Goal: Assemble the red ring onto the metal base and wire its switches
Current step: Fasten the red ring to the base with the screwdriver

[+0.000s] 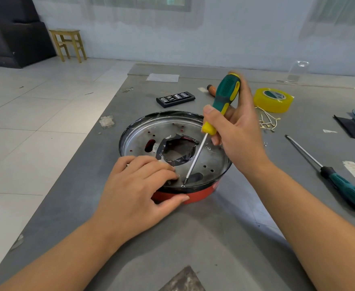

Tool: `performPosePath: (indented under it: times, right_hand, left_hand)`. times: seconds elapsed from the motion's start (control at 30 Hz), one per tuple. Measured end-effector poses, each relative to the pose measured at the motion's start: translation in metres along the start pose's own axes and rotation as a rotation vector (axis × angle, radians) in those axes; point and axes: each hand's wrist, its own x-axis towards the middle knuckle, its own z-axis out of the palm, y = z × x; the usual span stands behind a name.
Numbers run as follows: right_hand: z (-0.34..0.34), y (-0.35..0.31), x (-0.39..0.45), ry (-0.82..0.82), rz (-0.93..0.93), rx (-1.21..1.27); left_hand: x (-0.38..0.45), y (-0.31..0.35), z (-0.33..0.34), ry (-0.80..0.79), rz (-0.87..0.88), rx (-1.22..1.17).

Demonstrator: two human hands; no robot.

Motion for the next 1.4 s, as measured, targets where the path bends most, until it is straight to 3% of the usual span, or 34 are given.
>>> performPosePath:
  times: [0.6, 1.03, 1.4]
  right_hand:
    - [0.002, 0.000, -0.001, -0.036, -0.010, -0.049]
    - [0.003, -0.003, -0.003, -0.080, -0.086, -0.041]
    - [0.004, -0.027, -0.010, -0.173, -0.208, -0.183]
  left_hand:
    - [-0.001, 0.001, 0.001, -0.011, -0.024, -0.042]
    - [-0.002, 0.003, 0.001, -0.018, -0.055, -0.082]
    - [-0.002, 0.005, 0.000, -0.028, -0.088, -0.137]
